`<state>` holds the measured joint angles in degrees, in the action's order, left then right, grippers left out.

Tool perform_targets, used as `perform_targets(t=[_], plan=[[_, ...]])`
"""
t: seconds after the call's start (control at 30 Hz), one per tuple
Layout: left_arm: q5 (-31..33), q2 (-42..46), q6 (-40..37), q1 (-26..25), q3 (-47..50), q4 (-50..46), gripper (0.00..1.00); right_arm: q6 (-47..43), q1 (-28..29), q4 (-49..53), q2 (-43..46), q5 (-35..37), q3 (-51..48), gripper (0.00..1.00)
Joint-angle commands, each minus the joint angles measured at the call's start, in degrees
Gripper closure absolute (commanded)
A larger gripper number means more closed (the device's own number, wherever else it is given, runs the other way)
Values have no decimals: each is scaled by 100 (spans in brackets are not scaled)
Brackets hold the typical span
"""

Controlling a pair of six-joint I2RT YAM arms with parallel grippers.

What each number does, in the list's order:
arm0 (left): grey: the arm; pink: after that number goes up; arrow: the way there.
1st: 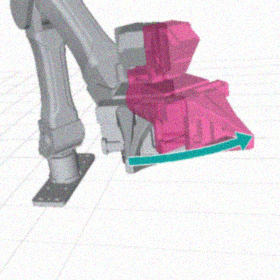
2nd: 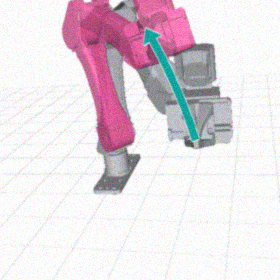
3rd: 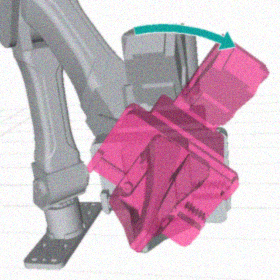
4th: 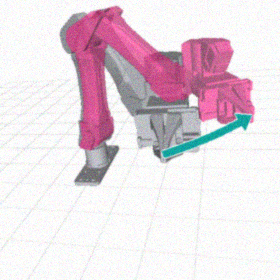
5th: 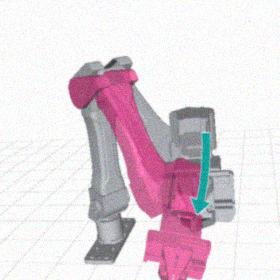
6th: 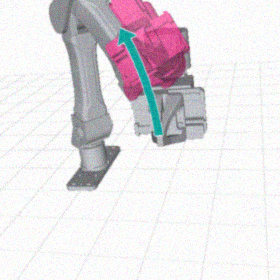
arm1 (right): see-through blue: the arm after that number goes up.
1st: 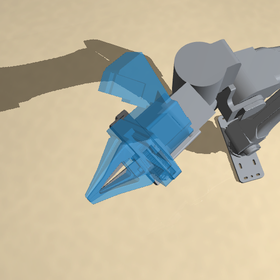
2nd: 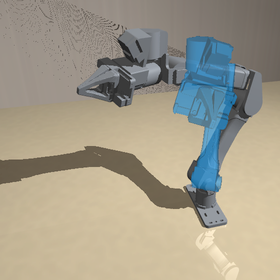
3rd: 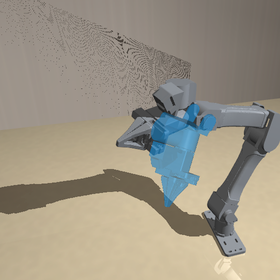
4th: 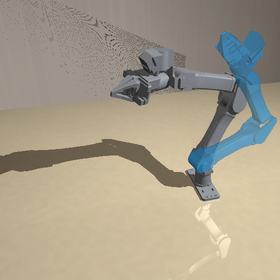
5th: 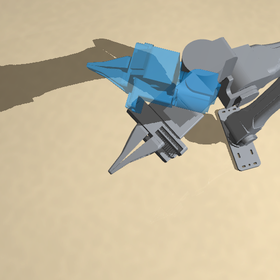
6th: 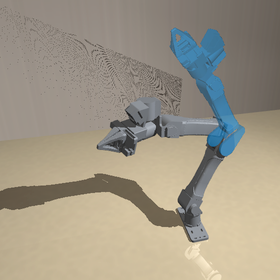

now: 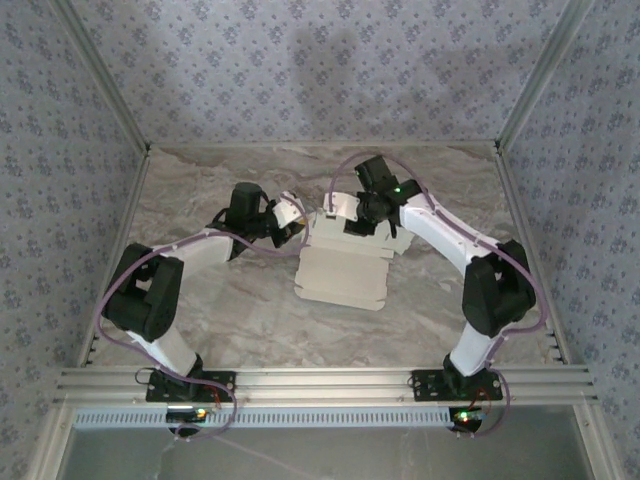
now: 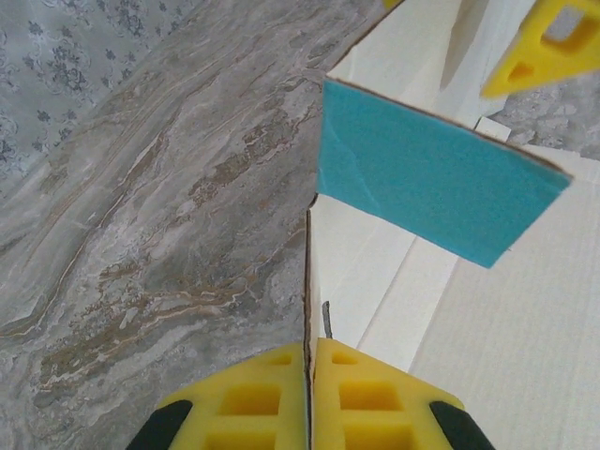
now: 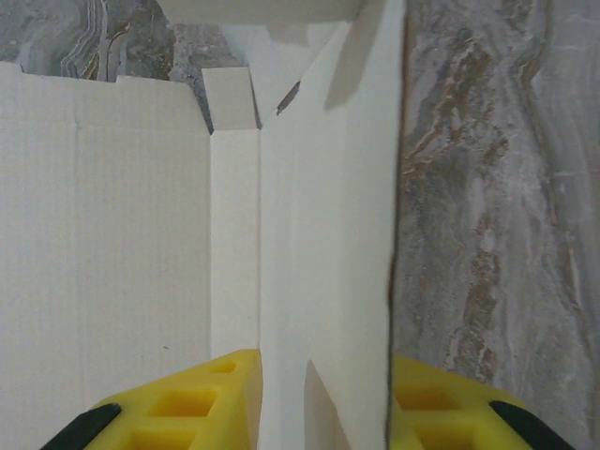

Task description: Fold the paper box

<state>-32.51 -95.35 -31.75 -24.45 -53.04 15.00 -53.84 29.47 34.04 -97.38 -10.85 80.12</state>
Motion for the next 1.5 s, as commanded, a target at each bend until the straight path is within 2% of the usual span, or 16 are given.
perform_targets(t=[0.0,0.07,0.17,0.23,0.4,0.47,0.53,0.6,0.67,0.73,0.9,1.13,1.23,1.3,1.37,1.47], plan=[[147,153,-192,19,76,21,100,15,-38,-121,344,98,-92,69],[173,157,-193,19,74,22,100,65,-46,-136,395,121,-102,71],[148,165,-153,24,57,46,100,75,-62,-88,366,93,-93,91],[109,165,-106,19,61,84,100,58,-59,-48,276,133,-70,100],[23,184,78,19,92,217,100,41,21,-183,174,305,-168,100],[-13,184,117,10,108,248,100,6,63,-343,163,454,-279,95],[-48,170,181,10,106,282,100,-92,151,-574,165,721,-429,95],[-79,156,317,5,114,375,100,-219,231,-914,179,1090,-612,100],[-96,148,575,9,175,594,100,-405,363,-1522,262,1622,-931,100],[-142,180,740,10,256,755,95,-608,471,-2109,427,1938,-1402,100],[-317,411,1077,117,326,790,74,-968,658,-3500,792,2627,-2266,100],[-464,1085,1926,579,489,1295,61,-1292,918,-4481,1091,3113,-2898,100],[-270,1221,1909,634,423,1025,59,-1418,942,-4817,1119,3193,-3026,100],[138,1192,2032,643,338,814,60,-1558,938,-5041,1092,3271,-2997,100],[453,1151,2337,676,359,807,62,-1696,945,-5215,1087,3332,-2901,100],[1285,1073,3111,691,427,968,64,-1845,994,-5318,1086,3370,-2784,100]])
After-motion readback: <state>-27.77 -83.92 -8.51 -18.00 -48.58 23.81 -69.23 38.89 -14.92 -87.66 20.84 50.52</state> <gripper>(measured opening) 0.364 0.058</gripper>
